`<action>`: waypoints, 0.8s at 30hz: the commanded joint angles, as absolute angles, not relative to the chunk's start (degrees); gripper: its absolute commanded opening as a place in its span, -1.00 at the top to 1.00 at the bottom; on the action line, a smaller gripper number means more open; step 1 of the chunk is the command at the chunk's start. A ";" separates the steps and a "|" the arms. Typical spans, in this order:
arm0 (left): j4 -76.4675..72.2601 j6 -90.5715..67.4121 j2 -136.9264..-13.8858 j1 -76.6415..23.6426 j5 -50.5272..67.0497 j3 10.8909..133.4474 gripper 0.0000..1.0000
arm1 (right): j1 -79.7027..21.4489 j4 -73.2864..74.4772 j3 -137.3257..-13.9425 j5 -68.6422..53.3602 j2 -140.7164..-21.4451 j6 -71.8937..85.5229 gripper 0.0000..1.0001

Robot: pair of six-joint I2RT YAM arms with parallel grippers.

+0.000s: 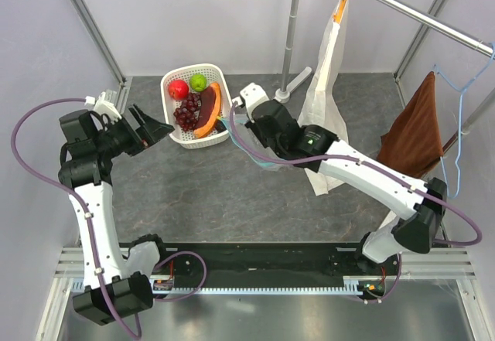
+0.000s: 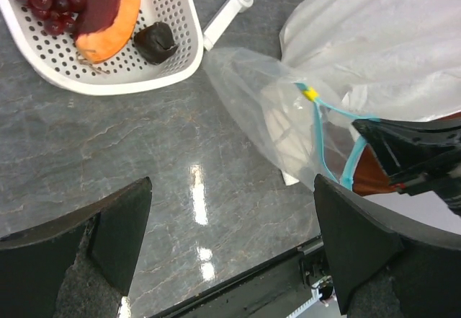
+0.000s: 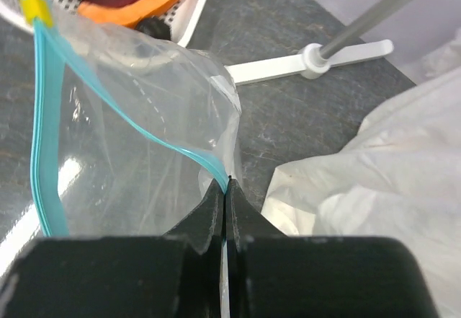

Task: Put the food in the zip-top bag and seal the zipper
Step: Open the zipper of the food storage bag at the center of the board, then pick up the fake food from the bin.

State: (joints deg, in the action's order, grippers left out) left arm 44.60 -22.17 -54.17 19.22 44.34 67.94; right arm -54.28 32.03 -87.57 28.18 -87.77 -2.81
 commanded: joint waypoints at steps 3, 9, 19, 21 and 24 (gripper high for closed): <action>38.50 -16.36 -59.40 16.10 44.22 68.20 -1.00 | -54.40 33.39 -87.89 39.62 -83.67 3.33 1.00; 36.13 -7.21 -69.77 2.65 26.47 72.33 -0.99 | -54.32 34.37 -89.12 46.57 -89.20 12.91 1.00; 34.19 -1.94 -95.52 -1.58 17.49 85.25 -0.87 | -50.72 32.87 -102.73 40.79 -106.52 21.26 1.00; 34.19 -1.32 -98.16 -1.67 17.32 86.66 -0.85 | -49.40 33.05 -103.27 38.42 -108.19 23.29 1.00; 35.68 -0.09 -102.73 -1.76 15.39 87.36 -0.80 | -47.99 33.14 -103.54 36.48 -108.90 24.08 1.00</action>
State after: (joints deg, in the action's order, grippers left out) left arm 35.66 -4.47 -99.11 -1.50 19.31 84.36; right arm -49.95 33.91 -100.22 39.75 -108.81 20.05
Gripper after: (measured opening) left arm 0.911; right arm 0.010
